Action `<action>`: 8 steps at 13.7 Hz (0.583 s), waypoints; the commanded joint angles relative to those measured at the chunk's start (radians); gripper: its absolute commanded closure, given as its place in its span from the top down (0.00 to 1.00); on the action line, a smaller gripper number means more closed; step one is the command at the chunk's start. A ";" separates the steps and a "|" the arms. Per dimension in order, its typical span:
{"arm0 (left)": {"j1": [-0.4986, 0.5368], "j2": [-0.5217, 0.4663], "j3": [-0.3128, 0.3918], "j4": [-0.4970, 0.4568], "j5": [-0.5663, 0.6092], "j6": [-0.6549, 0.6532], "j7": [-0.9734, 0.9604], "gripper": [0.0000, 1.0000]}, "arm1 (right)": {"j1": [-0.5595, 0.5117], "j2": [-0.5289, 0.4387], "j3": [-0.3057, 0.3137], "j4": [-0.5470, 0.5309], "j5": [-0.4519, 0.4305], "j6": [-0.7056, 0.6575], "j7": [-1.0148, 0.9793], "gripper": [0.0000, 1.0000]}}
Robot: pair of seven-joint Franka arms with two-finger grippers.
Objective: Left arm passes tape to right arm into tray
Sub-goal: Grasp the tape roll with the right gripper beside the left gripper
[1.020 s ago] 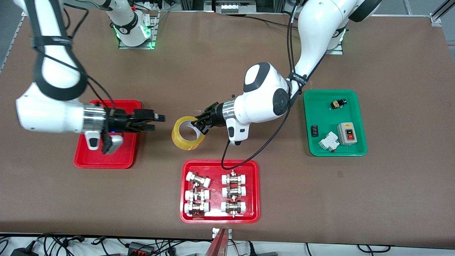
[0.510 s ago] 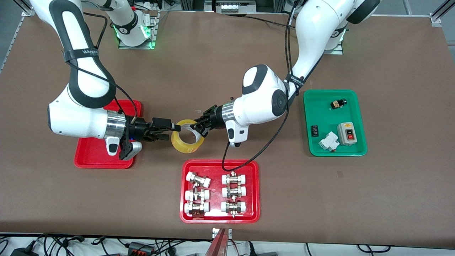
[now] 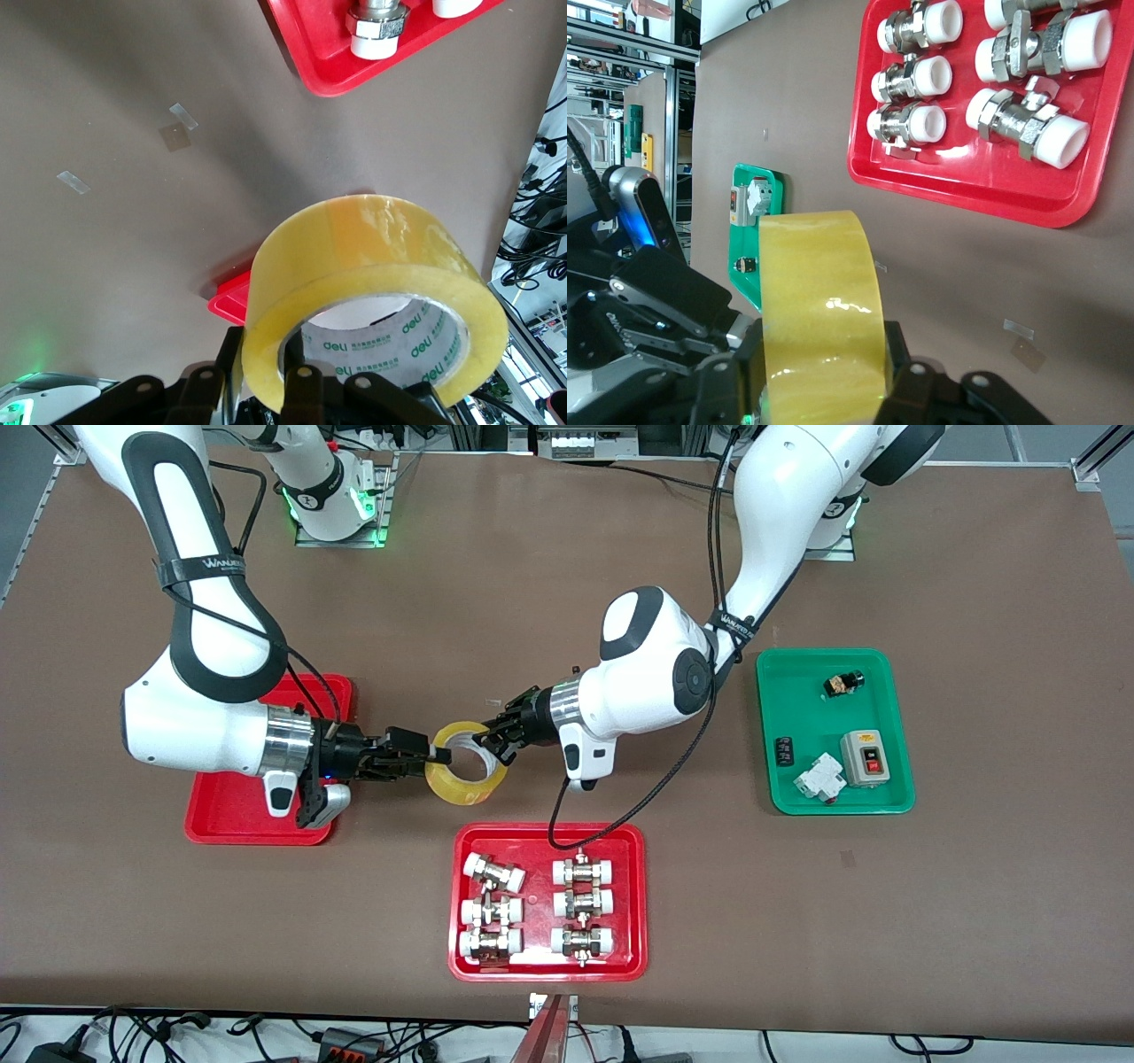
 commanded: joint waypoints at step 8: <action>0.062 -0.057 0.013 0.025 0.141 -0.078 0.100 1.00 | 0.015 -0.002 0.000 0.025 0.020 0.003 0.040 0.00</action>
